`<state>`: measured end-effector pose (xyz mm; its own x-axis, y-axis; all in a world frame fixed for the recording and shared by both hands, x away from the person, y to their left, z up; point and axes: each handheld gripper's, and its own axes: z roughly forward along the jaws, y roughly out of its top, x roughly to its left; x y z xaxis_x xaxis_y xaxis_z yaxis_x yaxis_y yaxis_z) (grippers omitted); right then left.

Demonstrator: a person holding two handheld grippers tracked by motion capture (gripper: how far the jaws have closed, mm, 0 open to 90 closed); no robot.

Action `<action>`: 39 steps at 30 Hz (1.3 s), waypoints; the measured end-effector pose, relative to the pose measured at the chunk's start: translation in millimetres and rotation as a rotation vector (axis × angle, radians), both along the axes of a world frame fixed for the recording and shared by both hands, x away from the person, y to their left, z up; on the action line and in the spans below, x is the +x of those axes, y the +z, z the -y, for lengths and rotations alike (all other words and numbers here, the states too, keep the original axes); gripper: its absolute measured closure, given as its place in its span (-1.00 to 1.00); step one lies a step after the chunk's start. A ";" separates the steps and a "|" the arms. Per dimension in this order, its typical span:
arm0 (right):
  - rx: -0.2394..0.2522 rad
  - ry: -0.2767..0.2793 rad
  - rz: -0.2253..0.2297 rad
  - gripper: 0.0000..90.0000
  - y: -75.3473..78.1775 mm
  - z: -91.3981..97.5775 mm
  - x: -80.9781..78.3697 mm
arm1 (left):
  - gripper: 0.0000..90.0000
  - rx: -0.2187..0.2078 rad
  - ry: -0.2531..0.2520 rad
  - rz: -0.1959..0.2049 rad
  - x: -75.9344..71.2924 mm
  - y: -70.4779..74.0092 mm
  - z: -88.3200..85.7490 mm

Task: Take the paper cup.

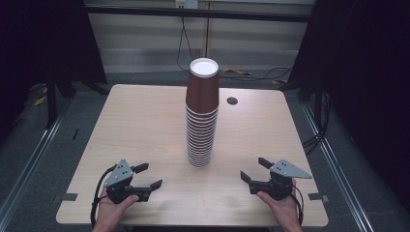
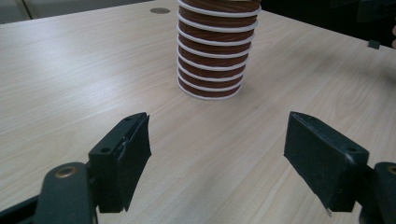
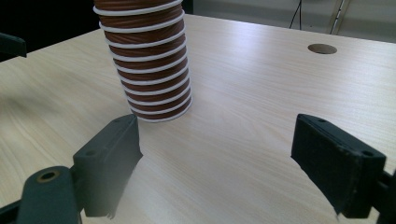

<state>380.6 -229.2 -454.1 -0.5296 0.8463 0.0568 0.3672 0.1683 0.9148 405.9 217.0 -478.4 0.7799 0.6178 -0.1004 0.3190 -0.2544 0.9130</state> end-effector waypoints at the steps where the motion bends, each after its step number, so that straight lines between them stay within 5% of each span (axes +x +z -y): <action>1: 0.001 -0.001 -0.001 -0.66 -0.2 0.1 0.0 | -0.51 -0.005 0.003 0.002 0.3 -0.3 0.2; 10: 0.031 -0.006 -0.010 -0.66 -1.0 3.3 6.2 | -0.52 -0.017 0.023 0.011 2.7 -0.5 -2.2; 17: 0.061 0.026 -0.021 -0.69 14.2 -0.8 11.5 | -0.52 -0.018 0.013 0.015 1.2 0.2 -0.6; 27: 0.058 0.106 -0.014 -0.71 42.6 -17.1 21.0 | -0.52 -0.004 -0.002 0.015 -1.9 1.9 4.0; 39: 0.056 0.166 0.051 -0.70 99.6 -31.7 43.4 | -0.52 0.010 -0.011 0.022 -1.9 -0.1 7.3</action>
